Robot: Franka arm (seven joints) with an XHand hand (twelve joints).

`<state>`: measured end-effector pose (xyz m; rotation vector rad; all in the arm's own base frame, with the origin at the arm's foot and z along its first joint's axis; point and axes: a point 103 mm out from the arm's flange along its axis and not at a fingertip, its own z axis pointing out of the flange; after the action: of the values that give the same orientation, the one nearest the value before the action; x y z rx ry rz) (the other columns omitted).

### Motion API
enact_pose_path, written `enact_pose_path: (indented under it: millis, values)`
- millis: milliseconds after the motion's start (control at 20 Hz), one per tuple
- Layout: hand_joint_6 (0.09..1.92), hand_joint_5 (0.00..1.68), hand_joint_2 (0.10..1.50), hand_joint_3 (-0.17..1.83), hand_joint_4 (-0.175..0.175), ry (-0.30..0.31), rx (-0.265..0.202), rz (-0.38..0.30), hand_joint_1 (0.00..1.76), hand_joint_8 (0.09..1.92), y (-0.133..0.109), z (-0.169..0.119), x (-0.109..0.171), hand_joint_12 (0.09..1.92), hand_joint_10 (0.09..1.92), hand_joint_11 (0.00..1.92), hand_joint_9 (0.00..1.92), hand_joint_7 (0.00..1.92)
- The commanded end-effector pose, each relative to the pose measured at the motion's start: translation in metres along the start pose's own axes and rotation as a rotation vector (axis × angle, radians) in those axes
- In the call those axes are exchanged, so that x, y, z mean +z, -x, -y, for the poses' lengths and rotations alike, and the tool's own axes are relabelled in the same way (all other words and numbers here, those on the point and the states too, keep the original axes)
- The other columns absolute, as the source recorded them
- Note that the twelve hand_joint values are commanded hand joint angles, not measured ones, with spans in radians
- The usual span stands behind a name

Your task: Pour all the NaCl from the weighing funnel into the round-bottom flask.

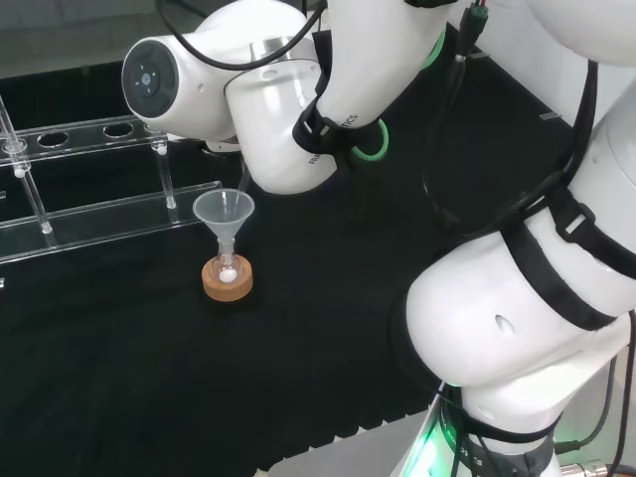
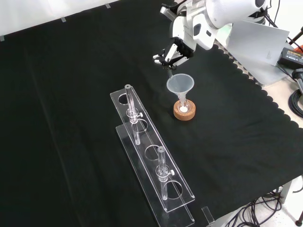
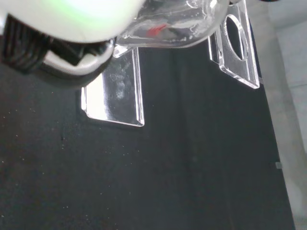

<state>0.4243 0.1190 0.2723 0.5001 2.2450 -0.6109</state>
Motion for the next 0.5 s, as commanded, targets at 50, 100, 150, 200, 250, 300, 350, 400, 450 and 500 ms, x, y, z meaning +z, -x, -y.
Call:
enact_pose_path:
  millis: [50, 100, 150, 200, 250, 300, 350, 400, 450, 500]
  values:
    - [0.09, 1.63, 0.51, 0.76, 0.175, 0.002, 0.014, -0.039, 1.17, 0.09, 0.0015, 0.0003, -0.0091, 1.29, 0.17, 0.57, 1.48, 1.75]
    - [0.09, 1.63, 0.51, 0.76, 0.175, 0.001, 0.016, -0.043, 1.17, 0.09, 0.0016, 0.0004, -0.0094, 1.29, 0.17, 0.57, 1.48, 1.75]
    - [0.09, 1.63, 0.51, 0.76, 0.175, 0.001, 0.017, -0.043, 1.17, 0.09, 0.0013, 0.0004, -0.0094, 1.29, 0.17, 0.57, 1.48, 1.75]
    - [0.09, 1.63, 0.51, 0.76, 0.175, 0.001, 0.015, -0.041, 1.17, 0.09, 0.001, 0.0005, -0.0095, 1.29, 0.17, 0.57, 1.48, 1.75]
    - [0.09, 1.63, 0.51, 0.76, 0.175, 0.002, 0.014, -0.041, 1.17, 0.09, 0.0009, 0.0008, -0.0096, 1.29, 0.17, 0.57, 1.47, 1.75]
    - [0.09, 1.63, 0.51, 0.76, 0.175, 0.001, 0.015, -0.042, 1.17, 0.09, 0.0011, 0.0009, -0.0096, 1.29, 0.17, 0.57, 1.47, 1.75]
    - [0.09, 1.63, 0.51, 0.76, 0.175, -0.001, 0.017, -0.05, 1.17, 0.09, 0.0016, 0.0012, -0.0094, 1.29, 0.17, 0.57, 1.47, 1.75]
    - [0.09, 1.63, 0.51, 0.76, 0.175, -0.005, 0.025, -0.066, 1.17, 0.09, 0.0024, 0.0011, -0.0088, 1.29, 0.17, 0.57, 1.47, 1.75]
    - [0.09, 1.63, 0.51, 0.76, 0.175, -0.01, 0.032, -0.073, 1.17, 0.09, 0.0026, 0.001, -0.0081, 1.29, 0.17, 0.57, 1.47, 1.75]
    - [0.09, 1.63, 0.51, 0.76, 0.175, -0.007, 0.039, -0.091, 1.17, 0.09, 0.0031, 0.0016, -0.007, 1.29, 0.17, 0.57, 1.47, 1.75]
